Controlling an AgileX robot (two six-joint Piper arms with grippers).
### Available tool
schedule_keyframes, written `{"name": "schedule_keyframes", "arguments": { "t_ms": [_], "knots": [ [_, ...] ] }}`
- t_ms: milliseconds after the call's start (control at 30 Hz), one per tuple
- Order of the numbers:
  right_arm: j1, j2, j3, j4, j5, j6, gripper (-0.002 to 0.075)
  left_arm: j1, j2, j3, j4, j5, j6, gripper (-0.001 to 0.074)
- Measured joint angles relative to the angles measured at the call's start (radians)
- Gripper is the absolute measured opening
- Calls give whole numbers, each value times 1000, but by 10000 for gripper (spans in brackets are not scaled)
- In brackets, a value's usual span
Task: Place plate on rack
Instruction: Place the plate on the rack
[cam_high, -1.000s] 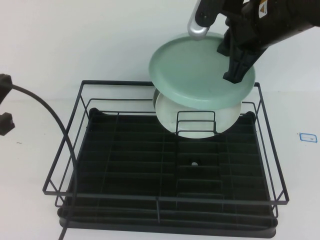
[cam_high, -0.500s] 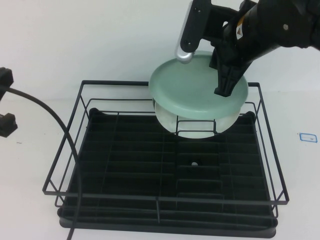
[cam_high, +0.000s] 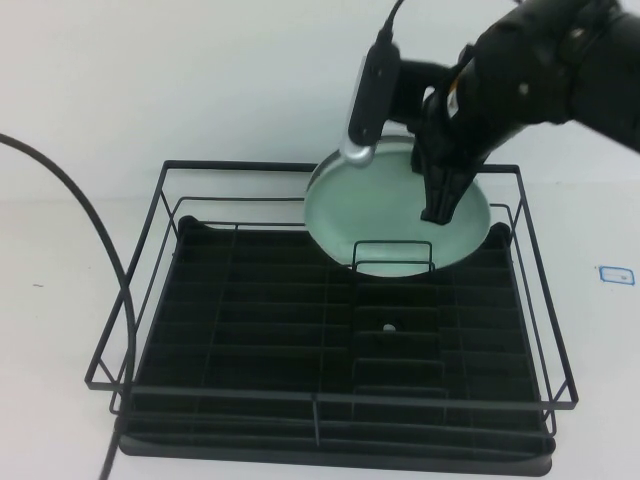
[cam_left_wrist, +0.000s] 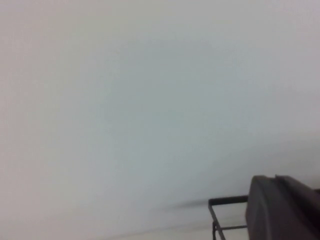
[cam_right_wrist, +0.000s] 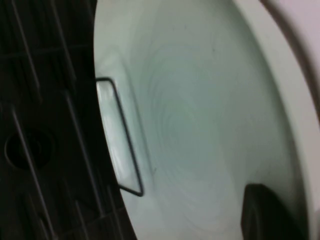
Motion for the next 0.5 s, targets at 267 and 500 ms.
{"name": "schedule_keyframes", "arguments": {
  "t_ms": [267, 500],
  "knots": [
    [0, 67, 0, -10, 0, -5, 120, 0, -133, 0, 0, -179, 0, 1],
    [0, 78, 0, -14, -4, 5, 120, -6, -249, 0, 0, -211, -8, 1]
  ]
}}
